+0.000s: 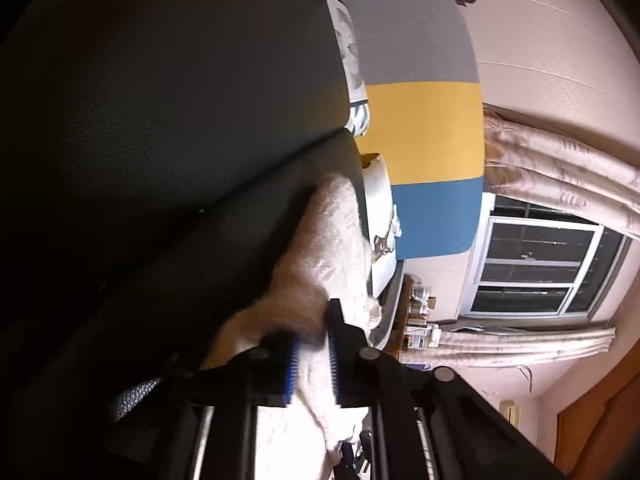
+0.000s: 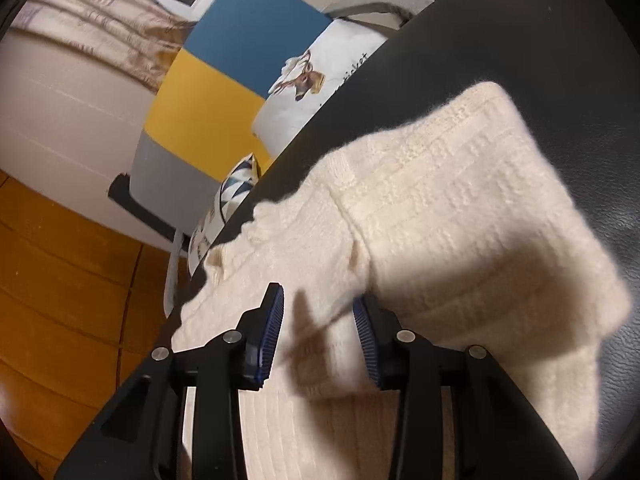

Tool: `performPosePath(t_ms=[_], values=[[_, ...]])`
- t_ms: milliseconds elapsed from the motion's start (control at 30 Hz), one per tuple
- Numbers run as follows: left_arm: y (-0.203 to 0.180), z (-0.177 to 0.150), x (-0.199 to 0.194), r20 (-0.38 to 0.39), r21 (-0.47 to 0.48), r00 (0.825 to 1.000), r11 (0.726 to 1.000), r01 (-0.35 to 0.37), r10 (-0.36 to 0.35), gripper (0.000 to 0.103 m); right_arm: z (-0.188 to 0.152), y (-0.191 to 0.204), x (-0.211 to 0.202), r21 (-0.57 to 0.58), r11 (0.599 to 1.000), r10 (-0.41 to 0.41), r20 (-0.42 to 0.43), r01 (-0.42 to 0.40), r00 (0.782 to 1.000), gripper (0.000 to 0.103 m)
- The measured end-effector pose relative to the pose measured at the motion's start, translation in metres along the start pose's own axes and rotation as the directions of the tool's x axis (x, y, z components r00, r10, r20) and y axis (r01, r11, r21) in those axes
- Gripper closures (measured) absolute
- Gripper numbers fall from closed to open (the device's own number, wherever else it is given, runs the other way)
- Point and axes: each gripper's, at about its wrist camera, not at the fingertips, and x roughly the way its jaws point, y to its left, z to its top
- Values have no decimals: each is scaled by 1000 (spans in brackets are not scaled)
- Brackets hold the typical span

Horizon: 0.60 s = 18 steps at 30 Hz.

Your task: Fold clothes

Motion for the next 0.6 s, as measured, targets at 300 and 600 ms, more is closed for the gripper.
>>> performPosePath(t_ms=[300,600], values=[[12,6,-7,3,-65,978,976,208,-208,98,-5,36,-6,-142,985,-99,25,102,995,95],[24,13,-12,39,-148,960,949,280,-277,94,-17,80,-43,-268,962,72,88,-46,994,95]])
